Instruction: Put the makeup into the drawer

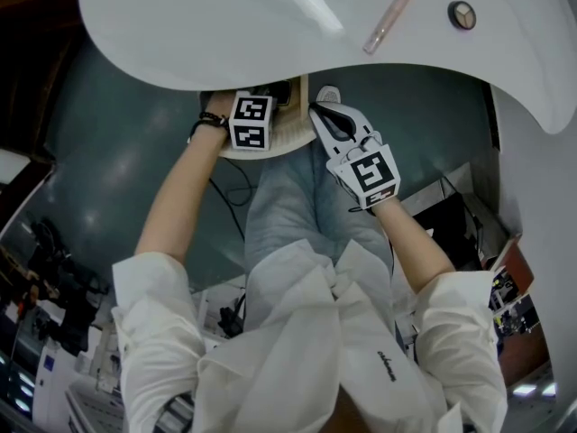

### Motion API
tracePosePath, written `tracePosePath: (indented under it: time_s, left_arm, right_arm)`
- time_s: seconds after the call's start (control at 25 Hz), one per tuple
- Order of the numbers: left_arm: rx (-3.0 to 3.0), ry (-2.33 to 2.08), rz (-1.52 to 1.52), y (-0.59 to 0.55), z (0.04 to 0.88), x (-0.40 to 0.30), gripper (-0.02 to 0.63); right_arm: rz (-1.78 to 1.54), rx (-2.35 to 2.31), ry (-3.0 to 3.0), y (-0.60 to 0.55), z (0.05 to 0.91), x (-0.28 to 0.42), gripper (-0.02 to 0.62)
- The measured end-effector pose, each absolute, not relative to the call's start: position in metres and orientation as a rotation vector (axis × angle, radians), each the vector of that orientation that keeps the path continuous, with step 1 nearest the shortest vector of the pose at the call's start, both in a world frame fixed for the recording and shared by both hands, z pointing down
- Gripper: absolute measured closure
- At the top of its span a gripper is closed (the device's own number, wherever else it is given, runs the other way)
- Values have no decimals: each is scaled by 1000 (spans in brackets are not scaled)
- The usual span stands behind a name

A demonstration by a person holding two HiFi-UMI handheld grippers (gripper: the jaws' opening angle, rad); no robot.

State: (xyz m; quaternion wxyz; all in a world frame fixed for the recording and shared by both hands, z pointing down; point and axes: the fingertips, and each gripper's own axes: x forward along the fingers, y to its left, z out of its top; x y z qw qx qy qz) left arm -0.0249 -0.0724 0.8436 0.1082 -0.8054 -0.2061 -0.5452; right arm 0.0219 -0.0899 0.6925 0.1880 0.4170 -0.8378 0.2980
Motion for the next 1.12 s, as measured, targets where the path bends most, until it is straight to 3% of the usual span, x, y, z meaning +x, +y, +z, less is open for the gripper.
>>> tracePosePath:
  time_s: [0.24,0.36,0.48,0.76,0.92,1.12]
  left_arm:
    - [-2390,-561,-1501,-76,797,-20,264]
    - [-2464,-532,-1390,-67,754,-18,311]
    - [-2581,-445,-1252,-61,696,-2,311]
    - [-2953,250,-891,-121,553,68,321]
    - [-3001,668,-953,-182,546,103,344]
    - [-2972,758,-1231,-203,582,144,348]
  right_arm:
    - [836,1206,-2372,-91,669,28,578]
    - [833,1254,-2395,-94,641,31,578]
    - [822,1365,-2413,-98,604,53,578]
    - [757,1703,-2336,-107,533,139,578]
    - [707,1816,-2271,-115,515,176,578]
    - [688,1863,-2259,-123,503,199,578]
